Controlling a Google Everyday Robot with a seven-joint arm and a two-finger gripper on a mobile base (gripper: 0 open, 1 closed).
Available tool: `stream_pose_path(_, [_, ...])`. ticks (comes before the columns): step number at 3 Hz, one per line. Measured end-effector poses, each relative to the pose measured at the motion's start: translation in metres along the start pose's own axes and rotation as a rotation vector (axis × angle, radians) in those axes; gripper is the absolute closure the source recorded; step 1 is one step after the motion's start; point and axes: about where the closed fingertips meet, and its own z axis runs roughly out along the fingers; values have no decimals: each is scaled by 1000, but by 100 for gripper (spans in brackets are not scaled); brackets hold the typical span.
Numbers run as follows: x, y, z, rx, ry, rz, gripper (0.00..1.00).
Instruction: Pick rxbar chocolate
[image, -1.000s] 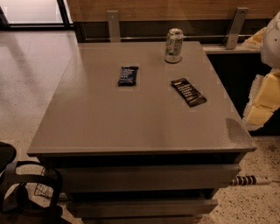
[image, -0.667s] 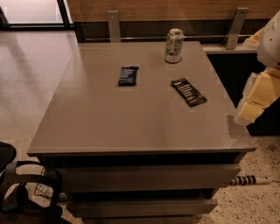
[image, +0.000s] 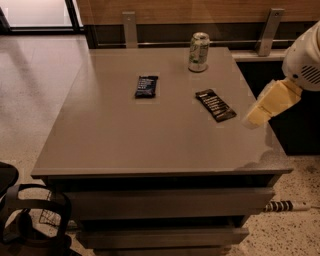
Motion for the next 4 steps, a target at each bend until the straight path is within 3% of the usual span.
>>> stream_pose_path(1, [-1, -16, 42, 38, -119, 180, 0])
stream_pose_path(2, [-12, -34, 68, 62, -260, 282, 0])
stream_pose_path(4, [-42, -43, 105, 65, -493, 395, 0])
